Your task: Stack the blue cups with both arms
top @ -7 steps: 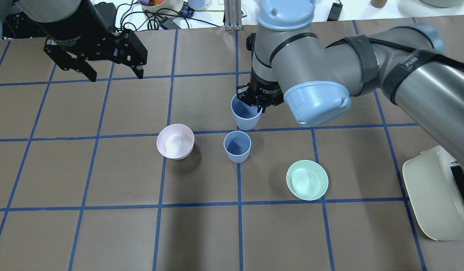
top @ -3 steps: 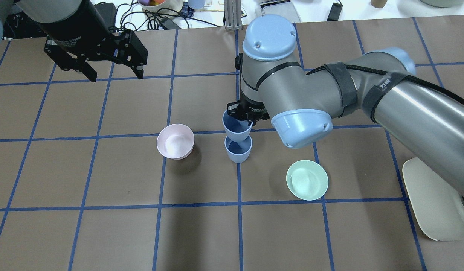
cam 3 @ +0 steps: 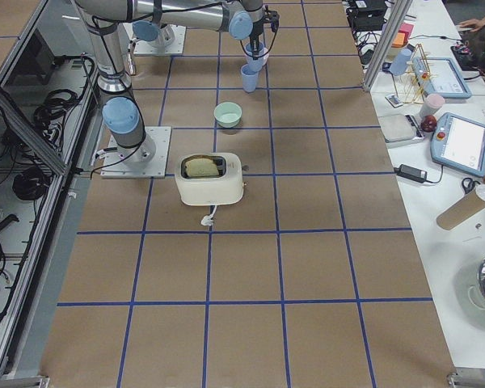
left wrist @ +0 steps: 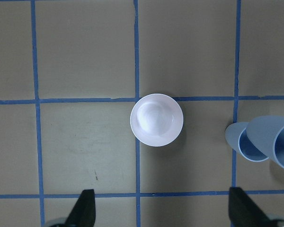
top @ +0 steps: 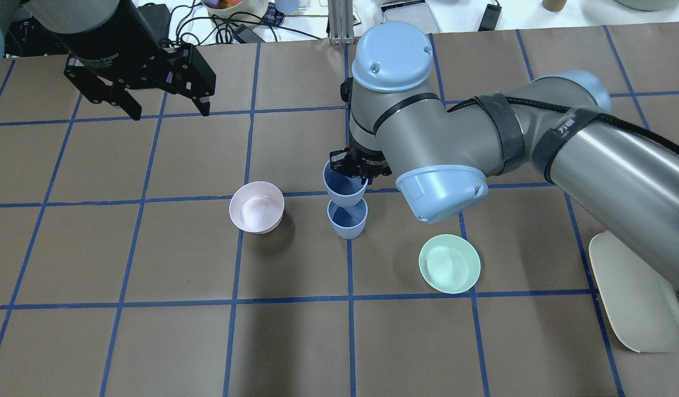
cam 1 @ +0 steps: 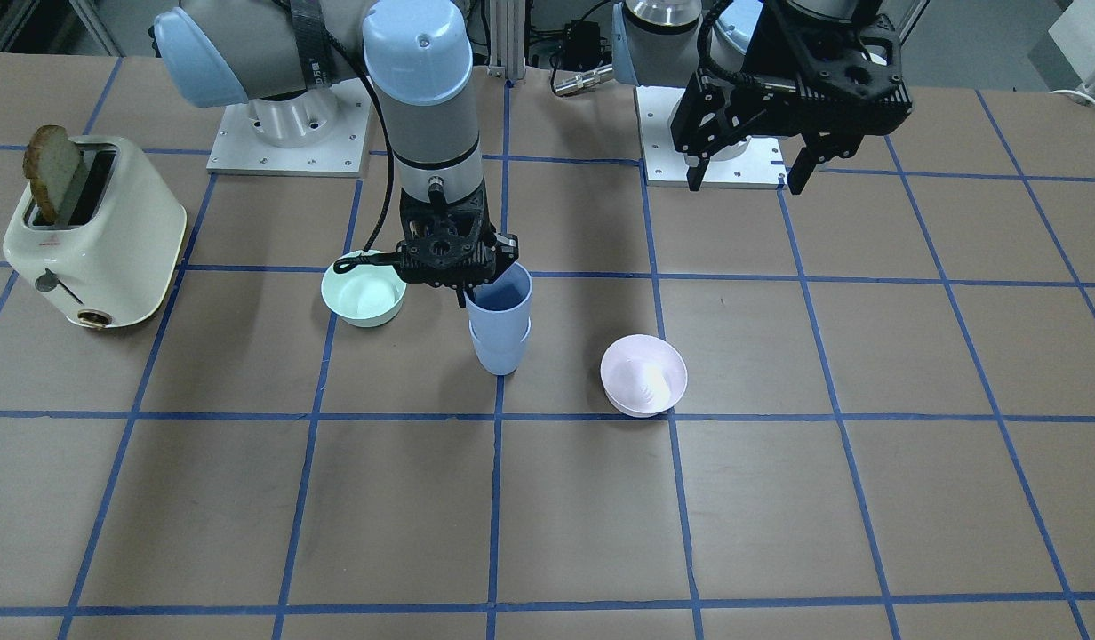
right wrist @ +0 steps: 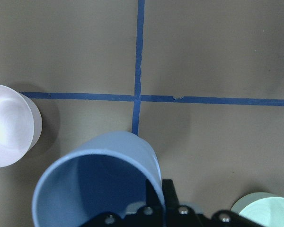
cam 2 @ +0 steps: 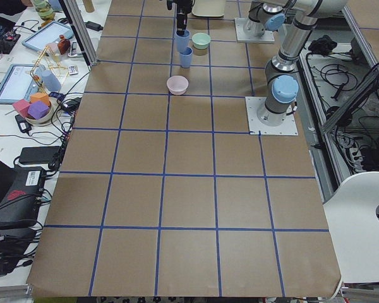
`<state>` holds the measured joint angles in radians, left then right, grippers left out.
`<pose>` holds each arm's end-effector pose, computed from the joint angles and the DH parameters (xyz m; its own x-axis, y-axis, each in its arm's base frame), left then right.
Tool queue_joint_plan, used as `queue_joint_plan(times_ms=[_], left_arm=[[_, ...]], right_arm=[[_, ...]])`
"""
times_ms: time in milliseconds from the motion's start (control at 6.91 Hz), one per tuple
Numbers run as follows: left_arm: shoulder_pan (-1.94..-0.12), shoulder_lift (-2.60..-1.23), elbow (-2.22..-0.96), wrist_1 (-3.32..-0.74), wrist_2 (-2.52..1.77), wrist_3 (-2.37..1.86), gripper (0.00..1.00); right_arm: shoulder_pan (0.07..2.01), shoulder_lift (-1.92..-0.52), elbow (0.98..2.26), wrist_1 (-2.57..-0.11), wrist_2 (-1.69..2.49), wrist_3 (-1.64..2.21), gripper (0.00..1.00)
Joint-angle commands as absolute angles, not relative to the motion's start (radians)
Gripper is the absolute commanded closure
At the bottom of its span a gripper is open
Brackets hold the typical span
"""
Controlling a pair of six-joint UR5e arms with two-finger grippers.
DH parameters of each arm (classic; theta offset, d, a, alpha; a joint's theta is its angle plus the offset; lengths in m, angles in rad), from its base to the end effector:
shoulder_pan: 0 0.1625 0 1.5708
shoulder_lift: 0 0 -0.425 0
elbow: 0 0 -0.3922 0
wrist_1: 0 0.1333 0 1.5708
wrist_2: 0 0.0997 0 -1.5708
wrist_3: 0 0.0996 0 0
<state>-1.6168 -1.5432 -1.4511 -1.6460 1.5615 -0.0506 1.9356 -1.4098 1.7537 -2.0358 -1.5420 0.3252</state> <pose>-0.1563 -0.4762 0.5527 -0.9999 -0.0038 0.0129 -0.0047 0.9974 -0.0715 0.3228 -0.4637 0.3630 -0.9968 -0.0447 -0.0657 -0.0376 0.9937 -0.1053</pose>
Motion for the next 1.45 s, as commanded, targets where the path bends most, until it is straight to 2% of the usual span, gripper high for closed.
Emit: queue_joint_plan(times_ms=[0, 434, 579, 724, 868, 1013, 1158, 1303], left_arm=[[-1.618, -1.543, -1.451, -1.646, 1.562, -0.051, 0.0], [-1.618, -1.543, -1.451, -1.646, 1.563, -0.051, 0.0], [-1.617, -1.543, -1.451, -1.646, 1.563, -0.051, 0.0], [-1.618, -1.543, -1.451, -1.646, 1.565, -0.051, 0.0], [-1.618, -1.543, -1.451, -1.646, 1.563, -0.051, 0.0], [-1.618, -1.543, -1.451, -1.646, 1.563, -0.051, 0.0], [-1.618, -1.543, -1.451, -1.646, 1.565, -0.051, 0.0], [-1.618, -1.543, -1.451, -1.646, 1.565, -0.051, 0.0]], right_arm=[[1.943, -1.405, 1.756, -2.022, -1.54, 0.325, 1.0], [1.942, -1.399, 1.827, -2.054, -1.539, 0.322, 1.0], [1.942, -1.397, 1.832, -2.075, -1.54, 0.324, 0.82], [1.942, -1.397, 1.822, -2.08, -1.536, 0.337, 0.36], [1.941, -1.397, 1.822, -2.086, -1.534, 0.331, 0.21], [1.921, -1.4, 1.816, -2.086, -1.537, 0.318, 0.13], [1.884, -1.404, 1.771, -2.074, -1.542, 0.246, 0.11], [1.809, -1.401, 1.675, -1.974, -1.542, 0.224, 0.05]])
